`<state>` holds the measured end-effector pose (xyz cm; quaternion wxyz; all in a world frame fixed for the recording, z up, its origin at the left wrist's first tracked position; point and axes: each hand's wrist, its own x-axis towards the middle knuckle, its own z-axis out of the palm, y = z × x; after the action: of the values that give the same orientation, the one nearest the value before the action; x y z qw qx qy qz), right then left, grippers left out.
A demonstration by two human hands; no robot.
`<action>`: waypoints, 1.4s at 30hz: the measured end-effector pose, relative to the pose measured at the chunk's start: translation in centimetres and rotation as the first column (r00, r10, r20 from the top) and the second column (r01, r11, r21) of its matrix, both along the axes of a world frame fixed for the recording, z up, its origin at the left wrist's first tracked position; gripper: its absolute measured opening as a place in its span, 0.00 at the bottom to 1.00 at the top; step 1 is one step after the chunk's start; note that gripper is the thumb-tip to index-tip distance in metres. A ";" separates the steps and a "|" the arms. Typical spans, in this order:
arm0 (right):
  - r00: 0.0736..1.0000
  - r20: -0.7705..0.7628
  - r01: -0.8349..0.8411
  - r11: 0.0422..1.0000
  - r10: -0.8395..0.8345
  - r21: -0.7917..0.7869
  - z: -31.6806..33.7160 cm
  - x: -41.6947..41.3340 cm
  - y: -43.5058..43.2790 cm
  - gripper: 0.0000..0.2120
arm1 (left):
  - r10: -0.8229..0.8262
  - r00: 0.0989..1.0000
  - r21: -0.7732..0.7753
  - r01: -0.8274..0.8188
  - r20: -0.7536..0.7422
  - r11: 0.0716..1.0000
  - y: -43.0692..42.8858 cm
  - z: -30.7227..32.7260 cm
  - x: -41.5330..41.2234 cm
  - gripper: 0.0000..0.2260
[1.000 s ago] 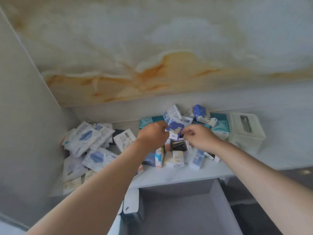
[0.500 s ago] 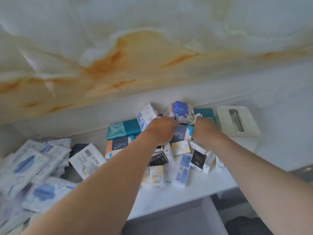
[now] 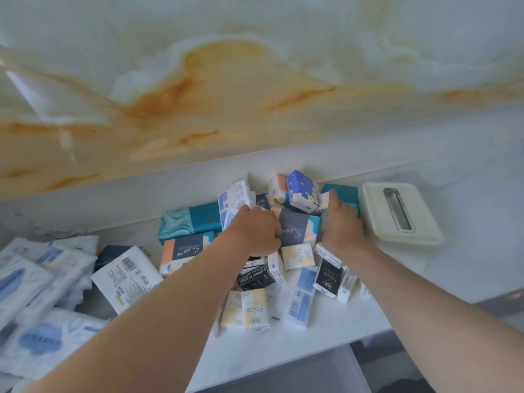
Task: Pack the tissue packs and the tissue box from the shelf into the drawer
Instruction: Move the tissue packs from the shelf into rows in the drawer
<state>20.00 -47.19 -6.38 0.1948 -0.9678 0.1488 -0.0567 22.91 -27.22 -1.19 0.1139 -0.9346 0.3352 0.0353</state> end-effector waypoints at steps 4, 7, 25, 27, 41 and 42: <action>0.997 0.073 -0.025 1.000 0.026 -0.018 0.4 0.3 -0.4 0.53 | 0.016 0.972 -0.181 0.027 0.235 0.983 -2.1 0.8 0.1 0.11; 0.996 0.054 -0.080 0.996 0.078 0.036 0.1 0.0 -0.2 0.53 | -0.057 0.996 -0.371 0.077 0.065 0.925 -4.0 -0.4 0.6 0.14; 0.946 0.322 -0.006 0.999 0.019 -0.041 9.5 -2.9 2.0 0.16 | -0.092 0.988 -0.845 -0.059 -0.127 0.532 -4.8 0.9 -1.9 0.46; 0.916 0.398 -0.030 0.998 0.048 -0.050 11.4 -3.5 4.1 0.15 | -0.069 0.995 -0.892 -0.032 -0.071 0.452 -3.8 2.1 -2.7 0.47; 0.755 0.552 -0.576 0.760 0.353 0.300 9.9 -2.2 20.8 0.21 | 0.529 0.846 -0.908 -0.170 0.064 0.382 17.4 4.8 -6.1 0.31; 0.799 0.456 -0.554 0.776 0.393 0.302 9.2 -1.9 21.6 0.19 | 0.576 0.813 -0.889 -0.202 0.081 0.411 19.2 4.3 -6.2 0.31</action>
<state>18.10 -25.55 2.80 0.4309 -0.8794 -0.1346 -0.1513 16.72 -8.03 3.16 -0.3071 -0.9062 0.0472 -0.2868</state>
